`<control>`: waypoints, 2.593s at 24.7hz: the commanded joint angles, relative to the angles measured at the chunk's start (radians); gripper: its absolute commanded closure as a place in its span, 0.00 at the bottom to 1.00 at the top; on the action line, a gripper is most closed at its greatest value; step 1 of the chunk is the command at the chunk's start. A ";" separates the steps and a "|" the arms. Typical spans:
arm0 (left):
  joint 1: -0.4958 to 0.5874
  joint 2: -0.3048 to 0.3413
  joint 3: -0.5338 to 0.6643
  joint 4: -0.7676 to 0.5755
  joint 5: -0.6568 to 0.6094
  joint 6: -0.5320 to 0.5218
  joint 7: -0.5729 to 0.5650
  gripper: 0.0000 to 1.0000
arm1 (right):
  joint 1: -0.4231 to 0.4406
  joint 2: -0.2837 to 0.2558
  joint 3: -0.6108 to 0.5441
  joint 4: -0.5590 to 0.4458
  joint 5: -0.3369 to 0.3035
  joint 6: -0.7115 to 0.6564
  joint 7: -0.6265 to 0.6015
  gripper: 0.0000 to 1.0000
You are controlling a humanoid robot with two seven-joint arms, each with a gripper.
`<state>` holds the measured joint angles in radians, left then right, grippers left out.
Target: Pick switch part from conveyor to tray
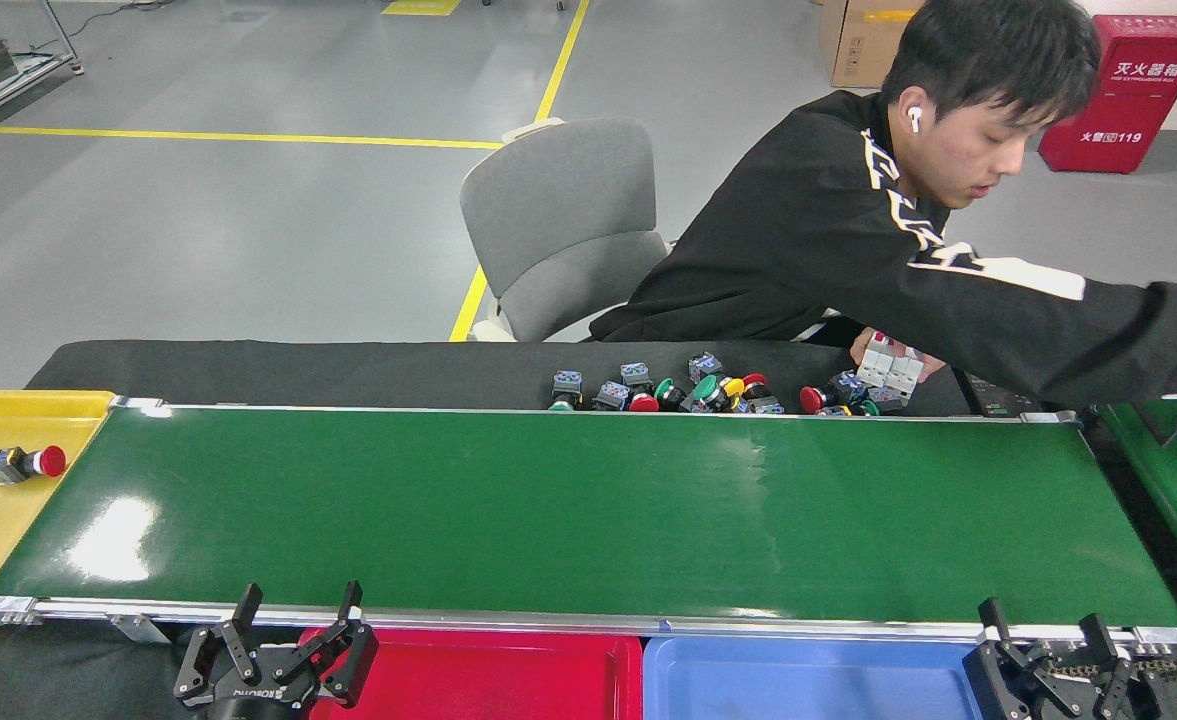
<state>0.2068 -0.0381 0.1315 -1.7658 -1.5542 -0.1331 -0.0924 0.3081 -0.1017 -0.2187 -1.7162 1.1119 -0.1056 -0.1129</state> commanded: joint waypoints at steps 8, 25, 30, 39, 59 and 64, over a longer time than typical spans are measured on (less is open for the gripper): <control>-0.012 0.003 0.007 -0.014 0.005 0.001 0.003 0.00 | 0.063 0.010 -0.002 -0.054 0.000 -0.005 -0.002 0.01; 0.046 0.015 0.025 -0.014 0.022 -0.046 0.060 0.00 | 0.020 -0.039 -0.007 -0.054 0.000 -0.022 0.114 0.01; 0.071 -0.002 0.062 -0.014 0.040 -0.118 0.060 0.00 | 0.011 -0.041 -0.025 -0.054 0.000 -0.016 0.118 0.01; 0.072 -0.034 0.071 -0.014 0.039 -0.089 0.013 0.00 | 0.011 -0.036 -0.025 -0.052 0.000 -0.017 0.118 0.01; 0.062 -0.013 0.074 -0.014 0.040 -0.094 0.017 0.00 | -0.018 -0.039 -0.027 -0.042 0.000 -0.009 0.156 0.01; 0.062 -0.025 0.072 -0.014 0.039 -0.092 0.017 0.00 | -0.090 -0.041 -0.025 0.035 0.006 -0.006 0.220 0.01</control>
<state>0.2766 -0.0595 0.2037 -1.7661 -1.5177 -0.2241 -0.0832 0.2304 -0.1329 -0.2379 -1.6793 1.1176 -0.1143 0.0861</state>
